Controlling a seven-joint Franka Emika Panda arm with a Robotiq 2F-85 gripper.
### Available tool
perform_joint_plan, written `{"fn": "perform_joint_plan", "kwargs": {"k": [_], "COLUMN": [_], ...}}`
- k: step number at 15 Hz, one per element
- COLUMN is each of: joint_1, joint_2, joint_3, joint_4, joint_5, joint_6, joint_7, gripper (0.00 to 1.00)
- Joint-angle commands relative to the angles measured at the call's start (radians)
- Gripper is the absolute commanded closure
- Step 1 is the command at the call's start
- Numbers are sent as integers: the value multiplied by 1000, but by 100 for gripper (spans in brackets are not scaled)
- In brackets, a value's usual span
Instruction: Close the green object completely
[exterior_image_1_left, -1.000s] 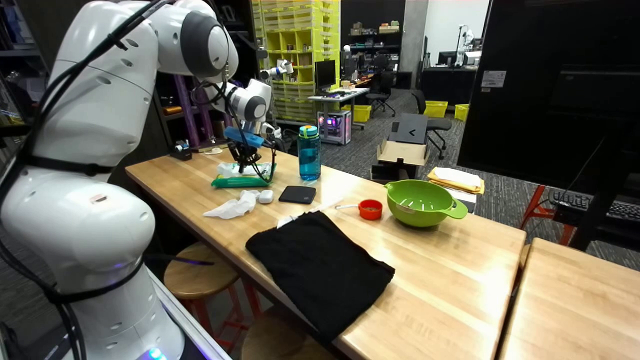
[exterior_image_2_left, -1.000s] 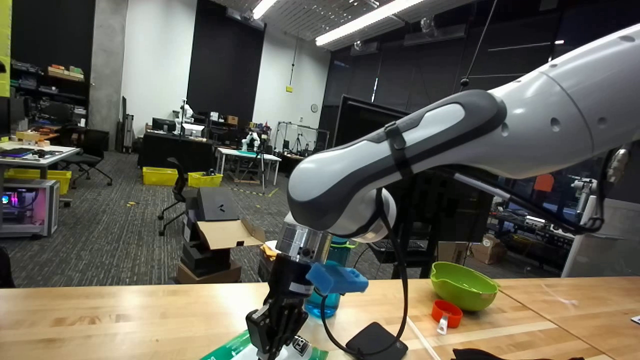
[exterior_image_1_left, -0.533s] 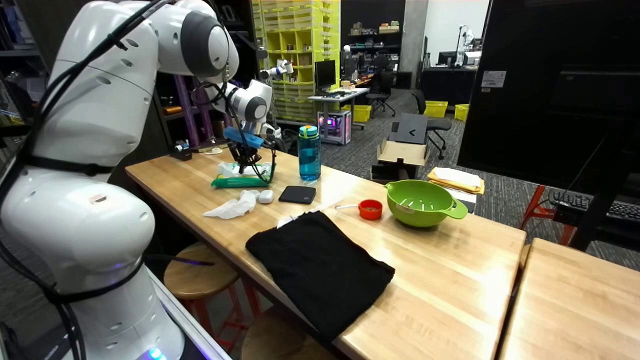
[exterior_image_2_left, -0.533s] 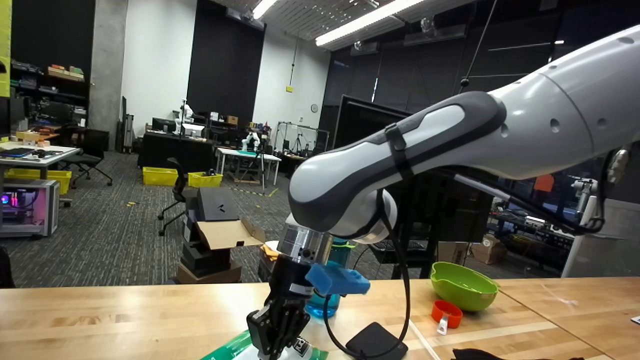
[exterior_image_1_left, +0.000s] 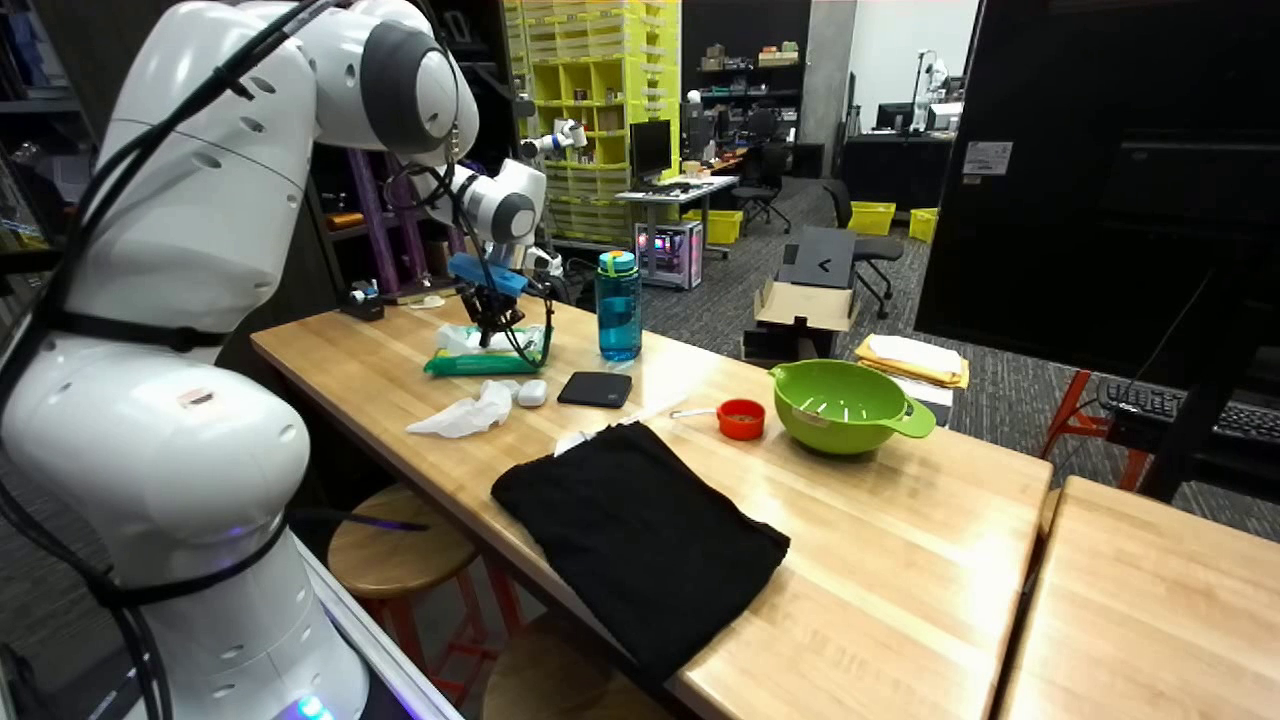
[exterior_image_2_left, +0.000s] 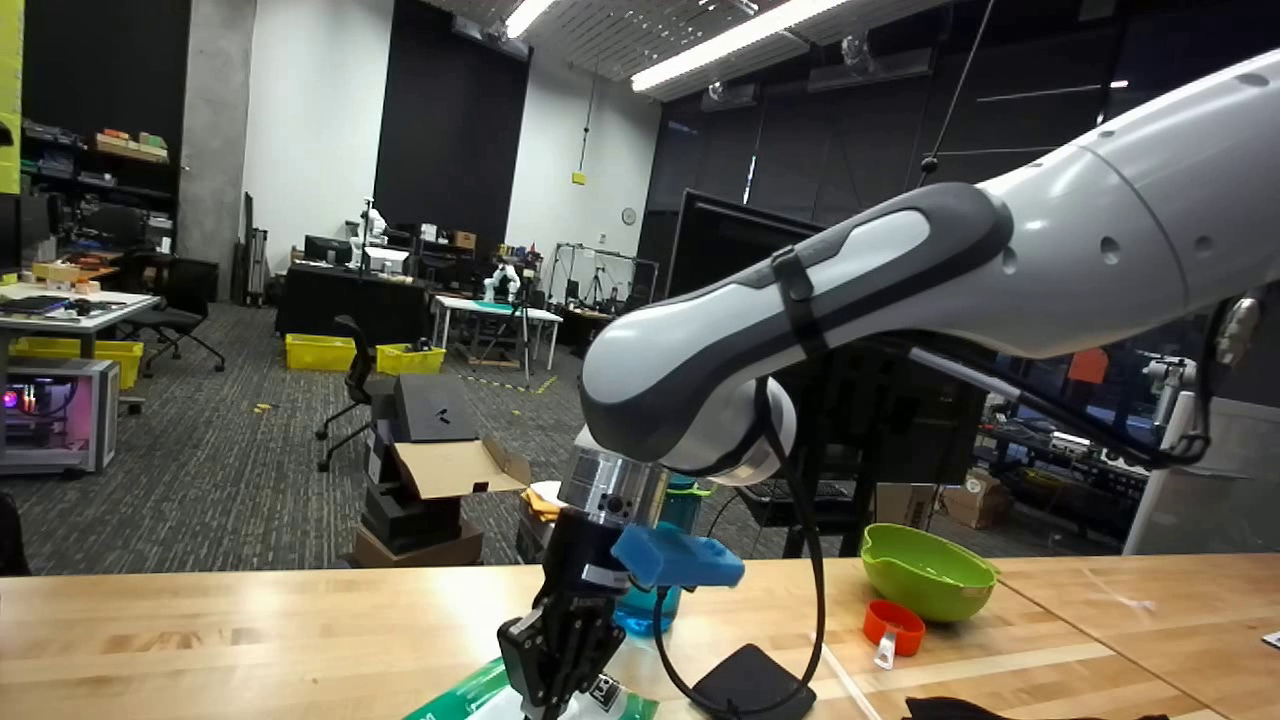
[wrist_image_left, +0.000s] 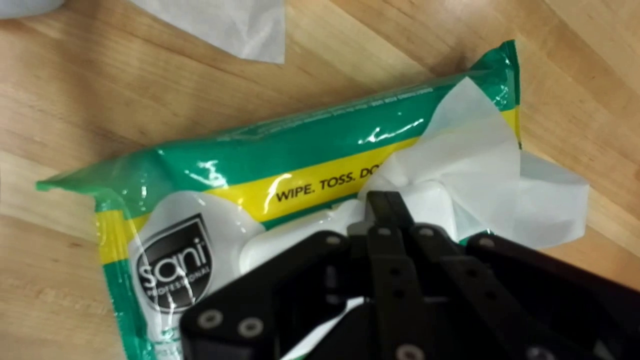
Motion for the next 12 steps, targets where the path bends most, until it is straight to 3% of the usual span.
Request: {"fn": "perform_joint_plan", "kwargs": {"k": [1,12], "joint_1": [4,-33], "joint_2": [-31,-30], "joint_3": [-20,2], "joint_4": [-32,-25], "joint_5": [6,93], "joint_6": [-17,-38], "joint_7": [17,-23], "gripper": [100,100]}}
